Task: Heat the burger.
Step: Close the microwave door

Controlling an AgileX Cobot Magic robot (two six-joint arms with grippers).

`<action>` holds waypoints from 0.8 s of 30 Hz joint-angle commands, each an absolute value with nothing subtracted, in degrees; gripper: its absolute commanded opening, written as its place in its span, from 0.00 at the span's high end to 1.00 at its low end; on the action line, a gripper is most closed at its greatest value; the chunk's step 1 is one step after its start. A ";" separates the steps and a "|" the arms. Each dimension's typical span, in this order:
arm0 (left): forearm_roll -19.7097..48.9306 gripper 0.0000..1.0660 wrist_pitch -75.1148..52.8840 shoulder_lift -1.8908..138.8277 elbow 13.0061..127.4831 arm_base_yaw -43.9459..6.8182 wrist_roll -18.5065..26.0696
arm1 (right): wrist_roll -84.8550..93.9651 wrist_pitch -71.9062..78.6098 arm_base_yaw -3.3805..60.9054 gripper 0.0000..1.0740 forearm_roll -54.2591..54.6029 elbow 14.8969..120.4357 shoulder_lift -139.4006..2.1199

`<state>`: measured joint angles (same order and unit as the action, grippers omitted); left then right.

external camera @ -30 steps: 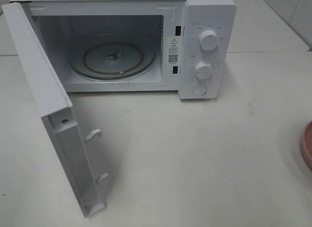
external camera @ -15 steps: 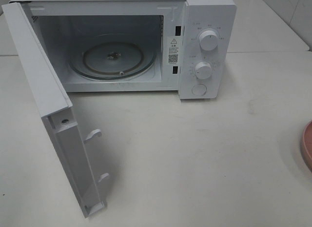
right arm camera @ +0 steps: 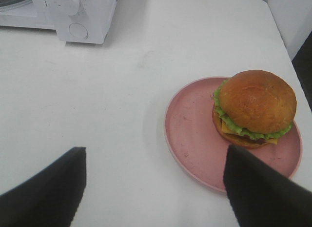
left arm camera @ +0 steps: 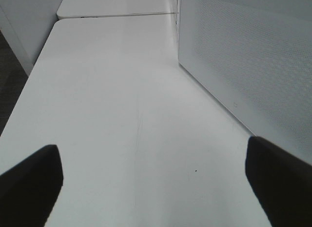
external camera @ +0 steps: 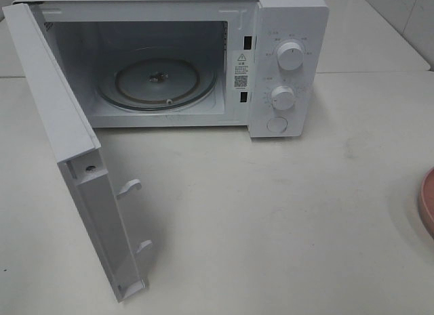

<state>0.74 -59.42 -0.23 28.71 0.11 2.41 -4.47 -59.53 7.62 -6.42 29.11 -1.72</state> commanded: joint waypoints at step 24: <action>0.86 0.12 -58.90 -1.55 28.48 0.29 2.12 | -3.84 -59.19 7.39 0.29 -6.42 28.93 1.72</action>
<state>0.74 -59.42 -0.23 28.71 0.11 2.41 -4.47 -59.53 7.62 -6.42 29.11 0.23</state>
